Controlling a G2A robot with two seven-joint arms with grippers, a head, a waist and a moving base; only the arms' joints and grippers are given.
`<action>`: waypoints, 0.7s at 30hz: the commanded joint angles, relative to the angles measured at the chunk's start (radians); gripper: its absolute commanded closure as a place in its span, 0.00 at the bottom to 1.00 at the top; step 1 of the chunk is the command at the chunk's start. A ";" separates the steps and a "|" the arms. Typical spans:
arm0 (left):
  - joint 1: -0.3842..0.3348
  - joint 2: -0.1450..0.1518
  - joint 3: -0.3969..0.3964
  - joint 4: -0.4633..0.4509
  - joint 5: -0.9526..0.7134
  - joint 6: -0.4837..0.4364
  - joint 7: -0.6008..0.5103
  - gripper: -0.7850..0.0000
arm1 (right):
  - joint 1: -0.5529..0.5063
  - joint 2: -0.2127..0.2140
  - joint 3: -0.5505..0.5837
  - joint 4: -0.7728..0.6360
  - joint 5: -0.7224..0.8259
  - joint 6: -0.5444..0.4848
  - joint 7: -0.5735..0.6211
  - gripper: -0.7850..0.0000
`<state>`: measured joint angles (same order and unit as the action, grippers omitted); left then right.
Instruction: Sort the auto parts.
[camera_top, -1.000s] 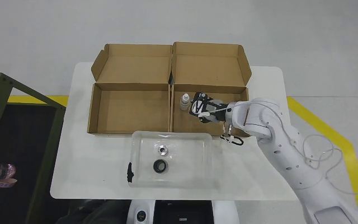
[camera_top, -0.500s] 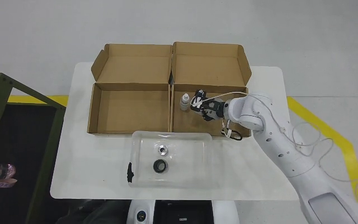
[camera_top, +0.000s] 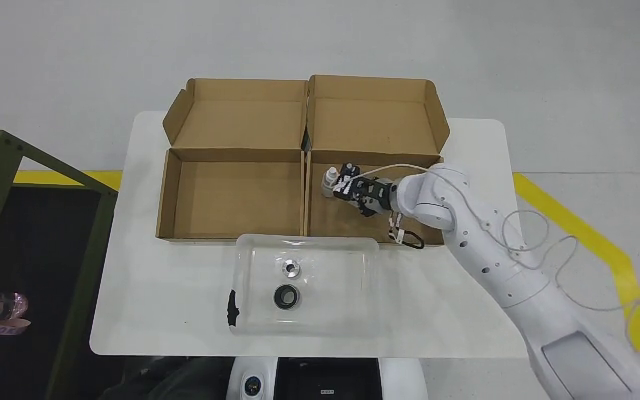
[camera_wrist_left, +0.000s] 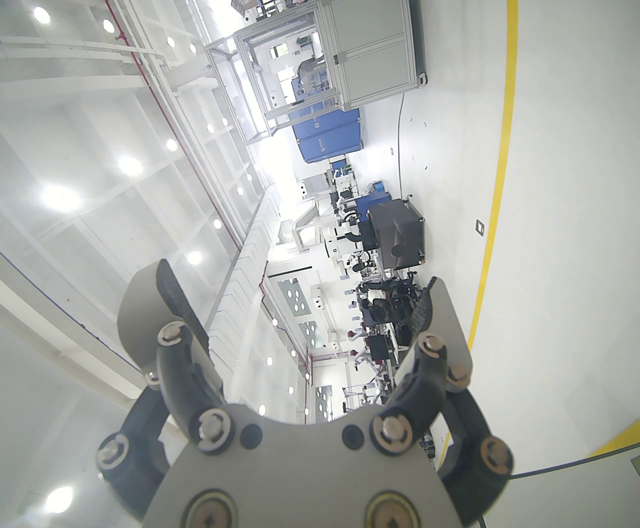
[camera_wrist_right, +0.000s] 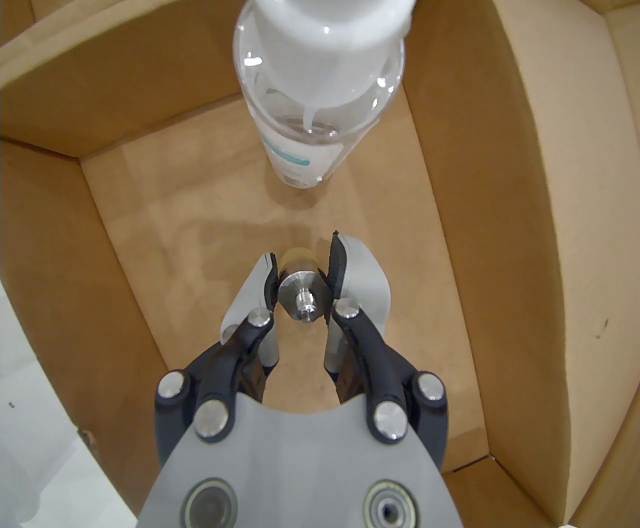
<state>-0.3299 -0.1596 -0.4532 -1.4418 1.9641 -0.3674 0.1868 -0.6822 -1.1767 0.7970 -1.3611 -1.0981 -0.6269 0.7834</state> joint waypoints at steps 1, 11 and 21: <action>0.000 0.000 0.000 0.000 0.000 0.000 0.000 0.00 | 0.000 -0.001 0.001 -0.003 0.002 0.005 -0.009 0.58; 0.000 0.000 0.000 0.000 0.000 0.000 0.000 0.00 | -0.091 0.034 0.107 -0.183 -0.009 0.000 -0.021 0.44; 0.000 0.000 0.000 0.000 0.000 0.000 0.000 0.00 | -0.292 0.085 0.256 -0.504 -0.003 -0.040 -0.042 0.40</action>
<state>-0.3299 -0.1596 -0.4532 -1.4418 1.9641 -0.3674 0.1868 -0.9563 -1.0954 1.0437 -1.8356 -1.0949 -0.6639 0.7440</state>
